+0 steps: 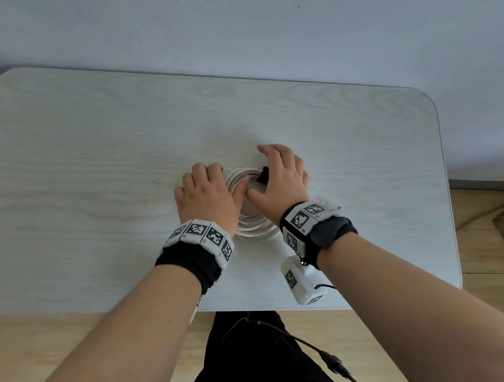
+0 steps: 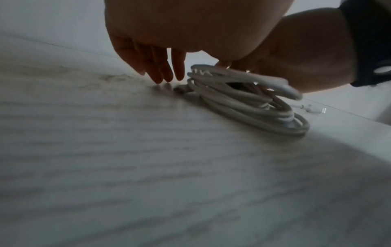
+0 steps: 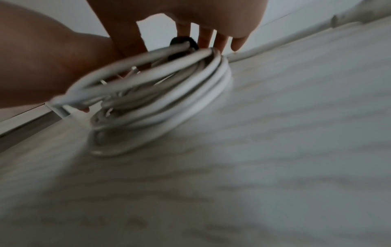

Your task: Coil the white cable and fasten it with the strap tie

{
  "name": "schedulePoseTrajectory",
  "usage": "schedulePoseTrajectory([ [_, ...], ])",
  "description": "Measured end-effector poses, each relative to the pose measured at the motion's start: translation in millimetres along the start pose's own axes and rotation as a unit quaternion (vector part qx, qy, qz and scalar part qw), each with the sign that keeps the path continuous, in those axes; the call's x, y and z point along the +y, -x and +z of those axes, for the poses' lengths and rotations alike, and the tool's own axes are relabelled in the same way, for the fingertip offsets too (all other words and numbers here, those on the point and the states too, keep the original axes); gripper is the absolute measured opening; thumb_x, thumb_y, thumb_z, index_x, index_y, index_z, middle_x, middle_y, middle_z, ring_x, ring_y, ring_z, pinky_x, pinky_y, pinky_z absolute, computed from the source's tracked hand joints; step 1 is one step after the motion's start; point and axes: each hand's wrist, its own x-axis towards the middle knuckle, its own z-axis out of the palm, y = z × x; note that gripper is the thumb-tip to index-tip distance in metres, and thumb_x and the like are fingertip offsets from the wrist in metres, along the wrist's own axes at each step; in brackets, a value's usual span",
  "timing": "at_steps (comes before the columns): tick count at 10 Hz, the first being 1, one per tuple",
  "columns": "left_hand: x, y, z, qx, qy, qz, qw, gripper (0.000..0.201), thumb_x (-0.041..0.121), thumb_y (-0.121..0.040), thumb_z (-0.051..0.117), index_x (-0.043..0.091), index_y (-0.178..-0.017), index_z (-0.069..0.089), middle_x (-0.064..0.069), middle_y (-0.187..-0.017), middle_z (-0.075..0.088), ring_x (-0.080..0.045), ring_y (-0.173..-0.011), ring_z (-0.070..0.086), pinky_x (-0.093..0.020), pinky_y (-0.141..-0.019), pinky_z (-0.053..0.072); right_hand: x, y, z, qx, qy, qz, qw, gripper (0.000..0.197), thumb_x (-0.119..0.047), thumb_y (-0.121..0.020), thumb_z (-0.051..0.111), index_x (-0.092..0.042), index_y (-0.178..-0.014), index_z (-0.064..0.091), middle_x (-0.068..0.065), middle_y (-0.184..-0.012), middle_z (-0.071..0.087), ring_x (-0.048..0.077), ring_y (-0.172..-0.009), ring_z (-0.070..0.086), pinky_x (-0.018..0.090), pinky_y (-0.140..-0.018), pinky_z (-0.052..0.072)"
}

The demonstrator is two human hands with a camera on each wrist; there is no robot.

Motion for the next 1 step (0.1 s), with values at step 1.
schedulePoseTrajectory([
  [1, 1.2, -0.1, -10.6, -0.005, 0.020, -0.021, 1.000, 0.067, 0.061, -0.084, 0.023, 0.009, -0.115, 0.053, -0.014, -0.112, 0.056, -0.033, -0.098, 0.053, -0.044, -0.081, 0.039, -1.3, 3.3, -9.2, 0.005, 0.002, 0.016, 1.000, 0.070, -0.037, -0.076, 0.060, -0.025, -0.139, 0.030, -0.001, -0.145, 0.032, 0.021, -0.134, 0.025, 0.042, -0.110, 0.021],
])
